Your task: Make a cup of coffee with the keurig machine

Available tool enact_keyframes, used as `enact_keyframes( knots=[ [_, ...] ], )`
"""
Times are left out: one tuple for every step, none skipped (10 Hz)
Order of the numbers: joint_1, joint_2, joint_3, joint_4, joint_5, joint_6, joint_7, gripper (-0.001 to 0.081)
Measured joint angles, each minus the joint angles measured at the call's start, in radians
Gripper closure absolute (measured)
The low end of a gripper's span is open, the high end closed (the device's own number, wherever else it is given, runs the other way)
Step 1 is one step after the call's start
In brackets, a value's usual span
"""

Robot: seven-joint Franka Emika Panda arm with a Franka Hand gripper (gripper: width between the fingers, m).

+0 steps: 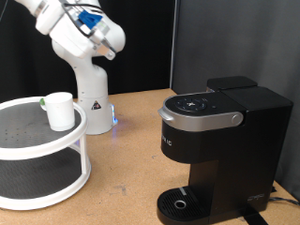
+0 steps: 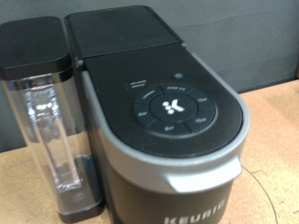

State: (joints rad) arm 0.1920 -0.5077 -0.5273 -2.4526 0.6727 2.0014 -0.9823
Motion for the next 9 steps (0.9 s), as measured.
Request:
enact_keyframes(
  knots=[
    [-0.022, -0.017, -0.01, -0.001, -0.024, -0.028, 0.0, 0.0806],
    [-0.037, -0.031, -0.019, -0.001, -0.041, -0.052, -0.003, 0.0806],
    [-0.044, -0.042, -0.024, -0.002, -0.049, -0.07, -0.004, 0.0806],
    [-0.044, -0.041, -0.024, -0.002, -0.049, -0.069, -0.004, 0.0806],
    [-0.045, -0.04, -0.029, -0.002, -0.049, -0.095, -0.002, 0.0806],
    [-0.051, -0.043, -0.041, -0.002, -0.054, -0.133, -0.001, 0.0806],
    [-0.068, -0.052, -0.052, -0.002, -0.064, -0.165, -0.001, 0.0806],
    [-0.095, -0.067, -0.058, -0.003, -0.086, -0.193, 0.002, 0.0806],
    [-0.123, -0.087, -0.064, -0.008, -0.099, -0.201, 0.002, 0.0806]
  ],
)
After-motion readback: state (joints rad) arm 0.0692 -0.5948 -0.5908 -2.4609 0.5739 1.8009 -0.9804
